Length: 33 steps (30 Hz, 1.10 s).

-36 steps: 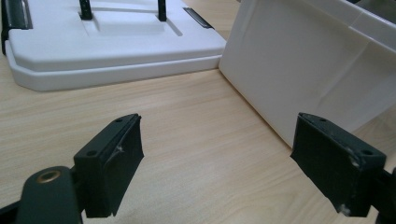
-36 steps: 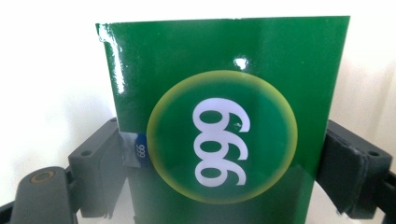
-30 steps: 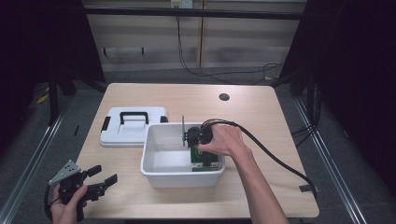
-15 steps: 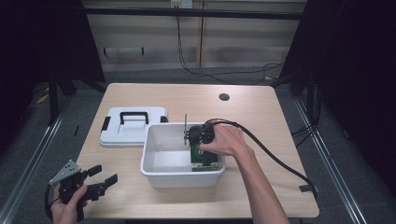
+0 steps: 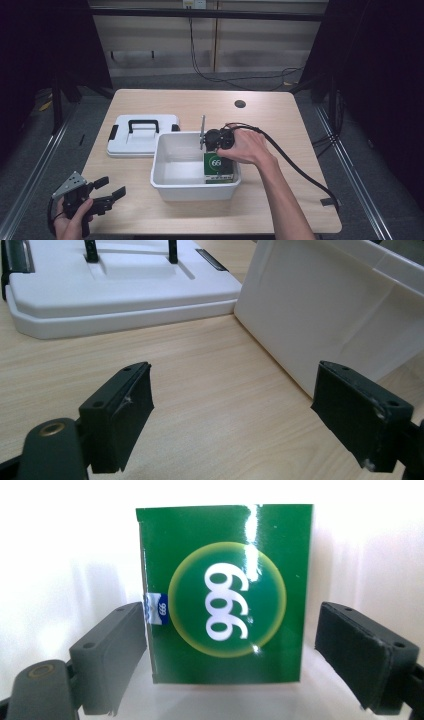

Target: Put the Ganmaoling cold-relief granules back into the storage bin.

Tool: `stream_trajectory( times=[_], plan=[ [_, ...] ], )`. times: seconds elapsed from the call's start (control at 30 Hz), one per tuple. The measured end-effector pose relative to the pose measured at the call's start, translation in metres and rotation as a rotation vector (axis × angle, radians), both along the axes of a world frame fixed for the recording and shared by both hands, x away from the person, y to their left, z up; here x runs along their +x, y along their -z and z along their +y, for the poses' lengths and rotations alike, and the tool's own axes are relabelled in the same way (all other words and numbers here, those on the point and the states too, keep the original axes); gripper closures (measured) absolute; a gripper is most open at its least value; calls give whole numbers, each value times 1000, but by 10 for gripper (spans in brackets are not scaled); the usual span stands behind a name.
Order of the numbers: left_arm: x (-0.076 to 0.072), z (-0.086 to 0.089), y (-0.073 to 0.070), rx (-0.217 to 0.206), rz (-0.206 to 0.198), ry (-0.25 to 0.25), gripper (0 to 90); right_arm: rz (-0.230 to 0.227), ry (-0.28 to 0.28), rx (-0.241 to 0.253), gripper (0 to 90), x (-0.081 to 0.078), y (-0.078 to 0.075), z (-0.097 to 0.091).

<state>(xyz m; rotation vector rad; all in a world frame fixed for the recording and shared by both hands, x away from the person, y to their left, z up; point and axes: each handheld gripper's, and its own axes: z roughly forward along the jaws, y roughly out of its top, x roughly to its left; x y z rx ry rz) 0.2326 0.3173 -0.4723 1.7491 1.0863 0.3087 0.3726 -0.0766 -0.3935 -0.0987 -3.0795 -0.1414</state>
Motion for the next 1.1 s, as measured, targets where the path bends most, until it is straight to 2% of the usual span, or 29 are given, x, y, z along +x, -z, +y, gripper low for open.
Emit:
stream_trajectory(
  times=[0.33,0.43,0.6,0.63,0.73,0.8,0.87,0.97,1.1],
  plan=[
    [1,0,0,-4,3,-10,160,-21,28,73,130,0,-12,-6],
    [2,-2,1,-12,11,-13,160,-28,37,131,132,0,-16,-8],
    [2,-1,1,-6,9,-10,160,-54,58,168,135,-2,-20,-11],
    [2,-1,1,-6,10,-10,161,-55,67,181,140,-1,-21,-12],
    [3,0,2,-5,10,-20,160,-99,107,206,142,-5,-25,-13],
    [3,0,2,-5,13,-19,161,-100,115,228,147,-7,-29,-15],
    [3,0,1,-5,11,-17,160,-124,123,264,146,-8,-32,-18],
    [2,1,1,0,10,-16,160,-130,161,289,146,-9,-35,-23],
    [2,1,1,0,10,-15,160,-136,181,350,150,-12,-37,-31]
  ],
)
